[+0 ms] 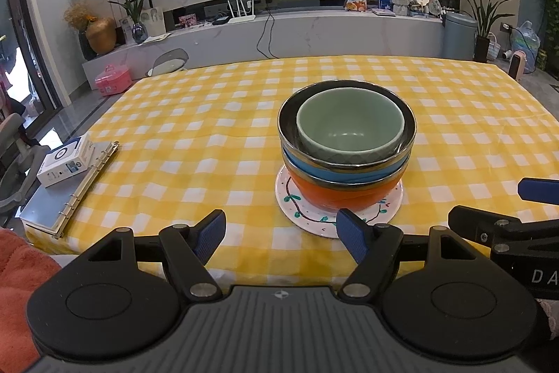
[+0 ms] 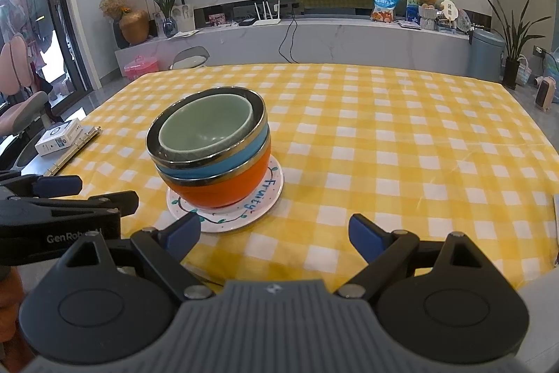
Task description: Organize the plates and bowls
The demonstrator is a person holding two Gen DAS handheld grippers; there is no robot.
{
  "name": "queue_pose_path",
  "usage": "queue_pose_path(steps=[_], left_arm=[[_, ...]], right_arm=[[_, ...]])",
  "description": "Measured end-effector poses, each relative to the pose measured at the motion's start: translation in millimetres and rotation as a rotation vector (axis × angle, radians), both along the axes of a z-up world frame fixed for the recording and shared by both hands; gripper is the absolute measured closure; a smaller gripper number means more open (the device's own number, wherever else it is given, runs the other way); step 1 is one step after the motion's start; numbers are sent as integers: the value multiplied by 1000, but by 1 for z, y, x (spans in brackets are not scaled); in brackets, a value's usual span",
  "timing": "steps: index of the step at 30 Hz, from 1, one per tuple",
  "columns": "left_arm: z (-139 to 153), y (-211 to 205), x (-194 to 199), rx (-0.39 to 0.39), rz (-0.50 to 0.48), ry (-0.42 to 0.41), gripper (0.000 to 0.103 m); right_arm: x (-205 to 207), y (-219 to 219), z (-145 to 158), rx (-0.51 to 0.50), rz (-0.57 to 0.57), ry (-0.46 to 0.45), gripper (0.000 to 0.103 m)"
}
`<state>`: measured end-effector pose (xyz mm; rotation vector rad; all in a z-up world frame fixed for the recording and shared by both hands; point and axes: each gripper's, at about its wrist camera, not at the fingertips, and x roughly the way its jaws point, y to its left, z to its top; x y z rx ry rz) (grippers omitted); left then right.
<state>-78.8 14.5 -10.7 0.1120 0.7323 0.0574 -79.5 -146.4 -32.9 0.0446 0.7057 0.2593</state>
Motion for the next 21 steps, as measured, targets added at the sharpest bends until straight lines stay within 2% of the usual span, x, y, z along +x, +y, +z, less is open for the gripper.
queue_pose_path(steps=[21], left_arm=[[3, 0, -2, 8, 6, -2, 18]], right_arm=[[0, 0, -1, 1, 0, -2, 13]])
